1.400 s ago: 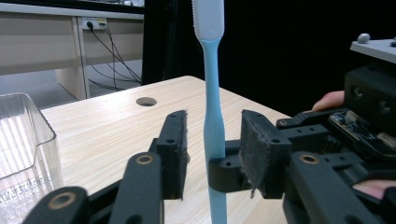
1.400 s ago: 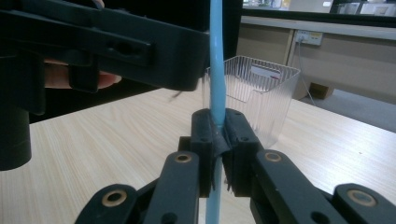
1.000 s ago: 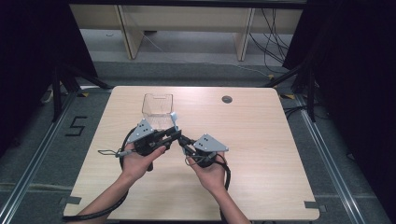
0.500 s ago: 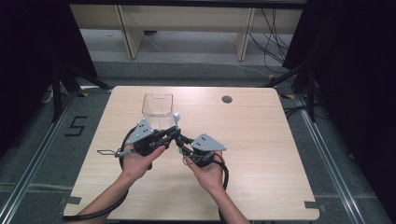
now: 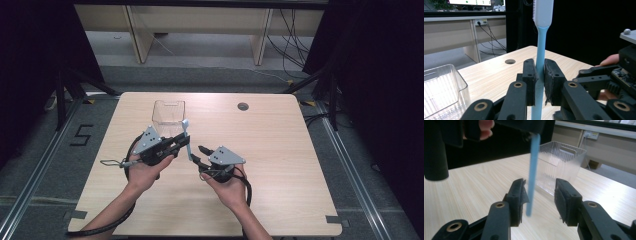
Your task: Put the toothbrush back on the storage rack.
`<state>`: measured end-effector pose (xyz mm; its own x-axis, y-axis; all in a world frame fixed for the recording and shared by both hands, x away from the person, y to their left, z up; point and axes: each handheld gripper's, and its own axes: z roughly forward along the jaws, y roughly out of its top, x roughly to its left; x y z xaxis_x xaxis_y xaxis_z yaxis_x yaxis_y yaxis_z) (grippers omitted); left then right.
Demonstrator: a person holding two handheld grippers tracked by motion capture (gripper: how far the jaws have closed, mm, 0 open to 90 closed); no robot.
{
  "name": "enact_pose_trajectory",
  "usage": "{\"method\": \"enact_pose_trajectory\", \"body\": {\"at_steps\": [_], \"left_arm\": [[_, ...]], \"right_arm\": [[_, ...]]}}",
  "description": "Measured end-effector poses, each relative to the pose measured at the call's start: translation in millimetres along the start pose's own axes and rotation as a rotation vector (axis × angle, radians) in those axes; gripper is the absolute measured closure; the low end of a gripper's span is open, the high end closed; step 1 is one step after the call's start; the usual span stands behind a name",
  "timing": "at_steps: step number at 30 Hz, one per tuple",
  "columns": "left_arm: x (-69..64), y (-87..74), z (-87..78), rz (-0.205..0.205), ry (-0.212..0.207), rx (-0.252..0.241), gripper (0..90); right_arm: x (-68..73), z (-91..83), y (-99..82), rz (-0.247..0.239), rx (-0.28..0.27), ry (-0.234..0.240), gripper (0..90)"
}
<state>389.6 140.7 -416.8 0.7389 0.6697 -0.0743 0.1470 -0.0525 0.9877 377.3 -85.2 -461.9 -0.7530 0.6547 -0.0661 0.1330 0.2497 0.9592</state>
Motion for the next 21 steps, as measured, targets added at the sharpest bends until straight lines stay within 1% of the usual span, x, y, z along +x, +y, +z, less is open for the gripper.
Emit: {"method": "enact_pose_trajectory", "body": {"at_steps": [1, 2, 3, 4, 5, 6, 7, 8, 9, 10, 12, 14, 15, 16, 17, 18, 19, 20, 21], "left_arm": [[0.5, 0.0, -0.2, 0.002, 0.001, 0.0, 79.5], [1.0, 0.1, -0.5, 0.003, 0.003, -0.001, 79.5], [1.3, 0.2, -1.0, 0.004, 0.006, -0.001, 79.5], [1.8, 0.3, -1.4, 0.006, 0.006, -0.002, 79.5], [2.0, 0.5, -1.8, 0.007, 0.007, -0.003, 79.5], [2.4, 0.9, -2.5, 0.011, 0.011, -0.005, 79.5], [2.7, 1.1, -3.0, 0.011, 0.014, -0.008, 79.5], [3.2, 1.2, -3.4, 0.012, 0.016, -0.01, 79.5], [3.7, 1.4, -4.2, 0.01, 0.019, -0.012, 79.5], [4.2, 1.6, -4.6, 0.011, 0.022, -0.013, 79.5], [5.5, 1.9, -5.5, 0.014, 0.025, -0.014, 79.5], [6.4, 2.1, -6.1, 0.014, 0.028, -0.017, 79.5], [6.9, 2.3, -6.4, 0.016, 0.029, -0.019, 79.5], [7.0, 2.4, -6.7, 0.015, 0.03, -0.019, 79.5], [7.6, 2.6, -7.3, 0.016, 0.032, -0.02, 79.5], [7.9, 2.7, -7.6, 0.015, 0.034, -0.02, 79.5], [8.6, 2.8, -8.1, 0.017, 0.035, -0.02, 79.5], [9.6, 3.0, -8.6, 0.02, 0.038, -0.021, 79.5], [10.5, 3.1, -9.2, 0.022, 0.04, -0.022, 79.5]], "right_arm": [[-0.5, -2.6, -1.0, 0.015, 0.013, 0.005, 59.5], [-1.9, -2.9, -2.1, 0.013, 0.001, 0.009, 59.4], [-4.7, -5.9, -3.2, -0.008, -0.003, -0.02, 59.4], [-6.3, -7.6, -4.2, -0.006, -0.001, -0.018, 59.4], [-7.2, -10.4, -5.0, 0.003, 0.015, -0.016, 59.4], [-8.8, -11.4, -5.7, -0.005, 0.012, -0.021, 59.3], [-8.7, -13.3, -7.4, 0.024, 0.012, -0.013, 59.3], [-9.7, -15.1, -8.3, 0.025, 0.016, -0.018, 59.2], [-11.2, -16.1, -9.1, 0.011, 0.003, -0.025, 59.1], [-11.4, -19.5, -10.5, 0.019, 0.009, -0.044, 59.1], [-14.3, -21.0, -12.8, 0.01, 0.001, -0.033, 59.0], [-16.3, -24.4, -15.3, 0.007, 0.009, -0.043, 59.0], [-17.4, -26.8, -16.2, 0.004, 0.015, -0.056, 59.0], [-18.2, -27.4, -17.5, 0.007, 0.008, -0.056, 59.0], [-18.3, -29.8, -17.9, 0.014, 0.026, -0.062, 58.9], [-19.5, -31.4, -19.0, 0.013, 0.024, -0.069, 58.9], [-20.3, -30.9, -20.1, 0.014, 0.009, -0.063, 58.9], [-20.8, -33.6, -20.6, 0.014, 0.026, -0.075, 58.9], [-22.0, -34.8, -22.0, 0.013, 0.024, -0.078, 58.9]]}}
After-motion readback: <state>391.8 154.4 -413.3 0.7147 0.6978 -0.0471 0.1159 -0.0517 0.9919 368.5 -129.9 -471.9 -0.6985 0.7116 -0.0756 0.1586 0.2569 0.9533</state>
